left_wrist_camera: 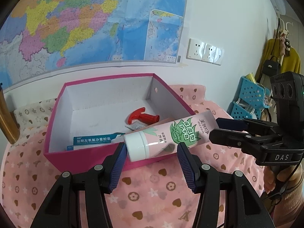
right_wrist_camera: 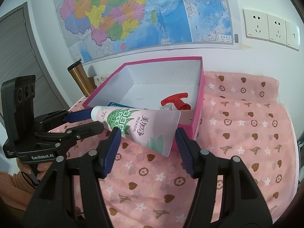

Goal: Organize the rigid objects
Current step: 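Lift the aloe tube with both grippers and carry it over the magenta box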

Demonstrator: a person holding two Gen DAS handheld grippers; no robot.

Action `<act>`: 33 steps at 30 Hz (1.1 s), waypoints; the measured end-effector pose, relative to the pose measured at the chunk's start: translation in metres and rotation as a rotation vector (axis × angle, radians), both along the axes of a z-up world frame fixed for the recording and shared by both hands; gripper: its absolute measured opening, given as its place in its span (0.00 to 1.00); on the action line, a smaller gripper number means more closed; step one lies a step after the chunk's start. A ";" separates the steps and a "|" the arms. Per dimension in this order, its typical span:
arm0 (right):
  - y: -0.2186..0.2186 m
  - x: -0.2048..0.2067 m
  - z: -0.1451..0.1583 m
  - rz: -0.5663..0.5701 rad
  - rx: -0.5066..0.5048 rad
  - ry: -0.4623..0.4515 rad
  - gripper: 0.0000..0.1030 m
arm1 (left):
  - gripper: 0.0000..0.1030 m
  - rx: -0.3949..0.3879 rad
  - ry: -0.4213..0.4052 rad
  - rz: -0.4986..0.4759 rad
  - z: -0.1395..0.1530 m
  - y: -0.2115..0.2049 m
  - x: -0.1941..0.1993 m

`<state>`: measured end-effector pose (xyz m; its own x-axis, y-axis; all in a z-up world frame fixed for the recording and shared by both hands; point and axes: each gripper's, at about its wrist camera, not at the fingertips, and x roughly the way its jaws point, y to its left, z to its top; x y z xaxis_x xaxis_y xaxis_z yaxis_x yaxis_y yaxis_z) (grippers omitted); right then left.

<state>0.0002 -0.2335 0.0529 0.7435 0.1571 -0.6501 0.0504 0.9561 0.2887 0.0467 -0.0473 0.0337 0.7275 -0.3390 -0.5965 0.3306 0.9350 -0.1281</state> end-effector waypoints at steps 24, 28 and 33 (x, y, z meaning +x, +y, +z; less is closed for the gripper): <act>-0.010 0.011 0.001 -0.002 0.005 -0.002 0.60 | 0.54 -0.002 -0.002 0.008 0.003 -0.002 0.013; -0.012 0.012 0.001 -0.003 0.007 -0.004 0.60 | 0.54 0.001 -0.002 0.009 0.002 -0.002 0.015; -0.014 0.015 0.003 -0.005 0.009 -0.008 0.60 | 0.54 0.006 -0.001 0.011 0.002 -0.004 0.017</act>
